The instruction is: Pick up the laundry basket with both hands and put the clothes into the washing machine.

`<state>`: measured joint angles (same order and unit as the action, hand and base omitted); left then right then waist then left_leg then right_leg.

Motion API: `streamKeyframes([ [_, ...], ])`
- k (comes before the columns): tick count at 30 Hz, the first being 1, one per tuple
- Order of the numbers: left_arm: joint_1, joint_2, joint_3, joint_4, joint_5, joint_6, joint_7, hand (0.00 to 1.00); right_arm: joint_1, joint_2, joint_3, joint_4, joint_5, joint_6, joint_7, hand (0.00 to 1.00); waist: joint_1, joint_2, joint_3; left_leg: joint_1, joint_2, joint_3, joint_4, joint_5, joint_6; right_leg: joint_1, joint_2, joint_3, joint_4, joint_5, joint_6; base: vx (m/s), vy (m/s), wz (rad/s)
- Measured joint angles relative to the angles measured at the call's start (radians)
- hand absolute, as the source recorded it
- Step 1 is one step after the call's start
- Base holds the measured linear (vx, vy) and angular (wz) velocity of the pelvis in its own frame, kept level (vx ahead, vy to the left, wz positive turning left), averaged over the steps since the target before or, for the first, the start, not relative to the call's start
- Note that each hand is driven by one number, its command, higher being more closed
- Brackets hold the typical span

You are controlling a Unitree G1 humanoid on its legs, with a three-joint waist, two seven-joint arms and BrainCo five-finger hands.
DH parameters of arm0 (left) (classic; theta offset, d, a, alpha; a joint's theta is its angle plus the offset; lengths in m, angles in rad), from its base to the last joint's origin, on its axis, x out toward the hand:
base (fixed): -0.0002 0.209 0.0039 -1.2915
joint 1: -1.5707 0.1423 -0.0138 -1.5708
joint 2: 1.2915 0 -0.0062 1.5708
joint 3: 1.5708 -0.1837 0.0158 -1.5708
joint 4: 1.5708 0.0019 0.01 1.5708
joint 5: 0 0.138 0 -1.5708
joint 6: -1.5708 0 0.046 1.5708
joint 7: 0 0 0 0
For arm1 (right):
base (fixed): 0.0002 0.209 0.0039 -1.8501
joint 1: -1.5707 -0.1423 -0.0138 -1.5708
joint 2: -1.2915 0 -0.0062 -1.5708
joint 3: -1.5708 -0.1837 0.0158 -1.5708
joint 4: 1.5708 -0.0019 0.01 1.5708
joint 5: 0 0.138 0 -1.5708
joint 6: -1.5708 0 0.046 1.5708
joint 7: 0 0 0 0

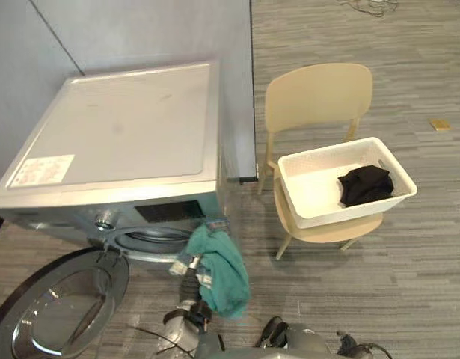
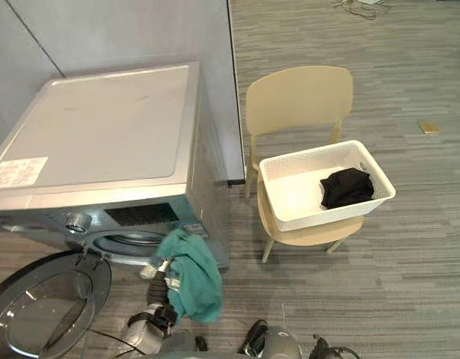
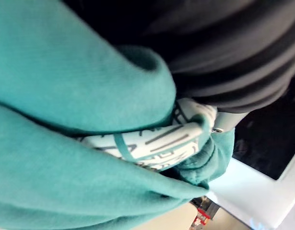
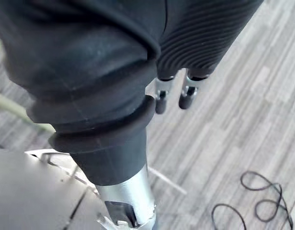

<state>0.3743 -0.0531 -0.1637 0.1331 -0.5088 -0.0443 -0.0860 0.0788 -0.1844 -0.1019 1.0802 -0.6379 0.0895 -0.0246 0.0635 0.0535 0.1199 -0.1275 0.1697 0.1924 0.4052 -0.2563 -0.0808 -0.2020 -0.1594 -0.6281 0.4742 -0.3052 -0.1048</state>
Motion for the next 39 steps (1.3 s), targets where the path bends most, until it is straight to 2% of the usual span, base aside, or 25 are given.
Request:
streamKeyframes([
  [2,-0.021,0.004,-0.007,-0.001,0.000,0.000,0.000,1.00,0.005,-0.008,-0.008,0.001,0.008,0.000,-0.014,0.00,-0.015,-0.006,0.003,-0.016,0.005,0.002,-0.002,0.058,0.027,0.009,-0.039,-0.010,0.009,0.000,0.000,0.01,0.058,0.24],
  [5,-0.040,0.005,-0.005,0.000,0.007,0.000,0.003,1.00,0.009,-0.010,-0.031,0.006,0.052,-0.006,-0.030,0.00,-0.056,-0.010,0.003,-0.009,0.056,0.002,0.022,0.058,0.026,0.042,-0.098,-0.058,0.014,0.005,0.026,-0.02,0.106,0.52],
  [6,-0.045,0.005,-0.005,0.000,0.018,0.001,0.005,1.00,0.011,-0.010,-0.047,0.020,0.071,-0.007,-0.036,0.00,-0.054,-0.014,0.001,0.000,0.078,-0.002,0.018,0.062,0.020,0.044,-0.115,-0.070,0.020,0.010,0.039,-0.05,0.237,0.69],
  [11,-0.052,0.005,-0.001,0.026,0.093,0.002,0.032,1.00,0.015,-0.014,-0.105,0.071,0.130,-0.005,-0.039,0.00,-0.054,-0.019,-0.001,0.021,0.111,-0.058,0.015,0.080,-0.021,0.041,-0.219,-0.137,0.098,0.030,0.086,-0.06,0.287,0.56],
  [12,-0.050,0.005,-0.001,0.029,0.114,0.003,0.044,1.00,0.019,-0.018,-0.129,0.079,0.140,-0.005,-0.039,0.00,-0.055,-0.017,-0.002,0.029,0.110,-0.061,-0.002,0.091,-0.042,0.043,-0.259,-0.156,0.121,0.045,0.111,-0.09,0.422,0.66],
  [13,-0.049,0.005,-0.001,0.029,0.132,0.003,0.047,1.00,0.030,-0.018,-0.151,0.079,0.152,-0.005,-0.040,0.00,-0.056,-0.012,-0.009,0.032,0.109,-0.062,-0.031,0.116,-0.084,0.043,-0.284,-0.173,0.133,0.058,0.132,-0.09,0.497,0.93],
  [14,-0.048,0.005,0.003,0.030,0.150,0.003,0.048,1.00,0.042,-0.017,-0.190,0.083,0.167,-0.003,-0.041,0.00,-0.053,-0.004,-0.024,0.035,0.093,-0.068,-0.078,0.079,-0.139,0.044,-0.317,-0.199,0.139,0.089,0.156,-0.07,0.453,0.81],
  [15,-0.048,0.005,0.014,0.030,0.163,0.003,0.049,1.00,0.045,-0.012,-0.214,0.083,0.168,-0.001,-0.042,0.00,-0.050,-0.011,-0.030,0.039,0.069,-0.065,-0.094,0.046,-0.114,0.045,-0.340,-0.207,0.134,0.112,0.170,-0.09,0.590,0.74],
  [16,-0.049,0.012,0.036,0.039,0.173,0.003,0.057,1.00,0.046,0.007,-0.248,0.084,0.168,0.007,-0.057,0.00,-0.044,-0.051,-0.025,0.030,0.010,-0.062,-0.065,0.048,-0.105,0.067,-0.389,-0.211,0.090,0.177,0.182,-0.10,0.588,0.55],
  [17,-0.030,0.018,0.063,0.040,0.187,0.004,0.068,1.00,0.056,0.015,-0.271,0.082,0.177,0.006,-0.058,0.00,-0.044,-0.065,-0.031,0.025,-0.022,-0.060,-0.040,0.033,-0.077,0.104,-0.399,-0.223,0.029,0.252,0.167,-0.10,0.571,0.40],
  [18,-0.018,0.021,0.074,0.040,0.195,0.004,0.070,1.00,0.060,0.019,-0.279,0.080,0.177,0.006,-0.058,0.00,-0.042,-0.058,-0.030,0.024,-0.033,-0.053,-0.034,0.028,-0.064,0.116,-0.393,-0.229,0.000,0.286,0.131,-0.12,0.537,0.21],
  [19,0.004,0.024,0.102,0.039,0.208,0.003,0.074,1.00,0.065,0.025,-0.279,0.071,0.177,0.008,-0.061,0.00,-0.041,-0.055,-0.031,0.034,-0.040,-0.029,-0.039,0.019,-0.027,0.120,-0.384,-0.209,0.000,0.287,0.114,-0.11,0.568,-0.03],
  [21,0.019,0.026,0.130,0.039,0.210,0.005,0.088,1.00,0.070,0.037,-0.250,0.038,0.177,0.013,-0.058,0.00,-0.019,-0.057,-0.032,0.058,-0.046,0.003,-0.062,0.027,-0.004,0.111,-0.337,-0.185,0.074,0.251,0.161,-0.10,0.439,-0.34],
  [22,0.022,0.030,0.134,0.038,0.210,0.006,0.089,1.00,0.070,0.052,-0.220,0.015,0.177,0.016,-0.060,0.00,-0.001,-0.059,-0.032,0.075,-0.049,0.031,-0.098,0.040,0.017,0.106,-0.272,-0.170,0.127,0.196,0.179,-0.11,0.221,-0.56],
  [23,0.021,0.030,0.133,0.034,0.210,0.006,0.089,1.00,0.070,0.059,-0.209,0.005,0.177,0.017,-0.061,0.00,0.004,-0.060,-0.032,0.081,-0.053,0.041,-0.112,0.044,0.023,0.103,-0.242,-0.166,0.135,0.177,0.184,-0.16,0.280,-0.62],
  [24,0.019,0.030,0.129,0.028,0.208,0.006,0.088,1.00,0.068,0.070,-0.188,-0.003,0.178,0.016,-0.060,0.00,0.007,-0.073,-0.040,0.079,-0.077,0.053,-0.145,0.048,0.030,0.102,-0.198,-0.165,0.127,0.139,0.165,-0.12,0.122,-0.32],
  [26,0.005,0.028,0.112,0.028,0.205,0.016,0.083,1.00,0.062,0.070,-0.154,-0.006,0.179,0.014,-0.061,0.00,0.003,-0.086,-0.046,0.057,-0.117,0.061,-0.160,0.052,0.032,0.129,-0.163,-0.156,0.007,0.077,0.116,-0.10,0.080,-0.09],
  [28,-0.012,0.018,0.088,0.035,0.205,0.024,0.070,1.00,0.060,0.054,-0.122,-0.008,0.179,0.013,-0.066,0.00,0.005,-0.058,-0.039,0.028,-0.106,0.048,-0.124,0.052,0.042,0.157,-0.108,-0.155,-0.097,0.082,0.133,-0.06,0.030,0.10],
  [30,-0.024,0.025,0.061,0.037,0.195,0.027,0.063,1.00,0.058,0.038,-0.077,-0.004,0.185,-0.001,-0.059,0.00,0.005,-0.047,-0.029,-0.005,-0.078,0.057,-0.064,0.052,0.052,0.163,-0.093,-0.170,-0.110,0.092,0.117,-0.01,-0.007,0.13],
  [31,-0.033,0.035,0.045,0.041,0.182,0.028,0.062,1.00,0.045,0.038,-0.051,0.004,0.179,0.000,-0.059,0.00,0.006,-0.064,-0.011,-0.021,-0.058,0.090,-0.025,0.051,0.054,0.163,-0.090,-0.168,-0.111,0.085,0.102,-0.05,-0.034,0.00],
  [33,-0.048,0.047,0.034,0.071,0.164,0.032,0.061,1.00,0.018,0.032,-0.015,0.018,0.161,0.001,-0.059,0.00,0.005,-0.064,0.001,-0.045,-0.026,0.117,0.032,0.042,0.065,0.162,-0.088,-0.158,-0.108,0.084,0.093,-0.10,-0.073,-0.27],
  [34,-0.049,0.047,0.020,0.086,0.153,0.038,0.062,1.00,0.006,0.023,0.003,0.027,0.156,0.000,-0.059,0.00,0.004,-0.065,0.003,-0.044,-0.003,0.084,-0.004,0.057,0.048,0.142,-0.088,-0.135,-0.084,0.081,0.095,-0.09,-0.117,-0.43],
  [36,-0.067,0.051,0.009,0.107,0.144,0.038,0.063,1.00,0.002,0.019,0.001,0.035,0.157,0.000,-0.059,0.00,-0.002,-0.066,0.005,-0.045,-0.019,0.064,-0.020,0.060,0.042,0.123,-0.107,-0.122,-0.057,0.080,0.100,-0.03,-0.049,-0.17],
  [37,-0.105,0.061,-0.002,0.123,0.132,0.038,0.064,1.00,-0.007,0.021,-0.002,0.033,0.157,-0.005,-0.060,0.00,-0.029,-0.081,0.016,-0.062,-0.037,0.062,-0.022,0.064,0.046,0.099,-0.137,-0.126,-0.022,0.075,0.107,0.00,0.062,0.17],
  [39,-0.150,0.075,-0.006,0.151,0.121,0.038,0.064,1.00,-0.019,0.030,-0.007,0.030,0.158,-0.006,-0.062,0.00,-0.049,-0.095,0.033,-0.084,-0.052,0.061,-0.012,0.067,0.050,0.069,-0.165,-0.128,0.007,0.071,0.109,0.01,0.083,0.16],
])
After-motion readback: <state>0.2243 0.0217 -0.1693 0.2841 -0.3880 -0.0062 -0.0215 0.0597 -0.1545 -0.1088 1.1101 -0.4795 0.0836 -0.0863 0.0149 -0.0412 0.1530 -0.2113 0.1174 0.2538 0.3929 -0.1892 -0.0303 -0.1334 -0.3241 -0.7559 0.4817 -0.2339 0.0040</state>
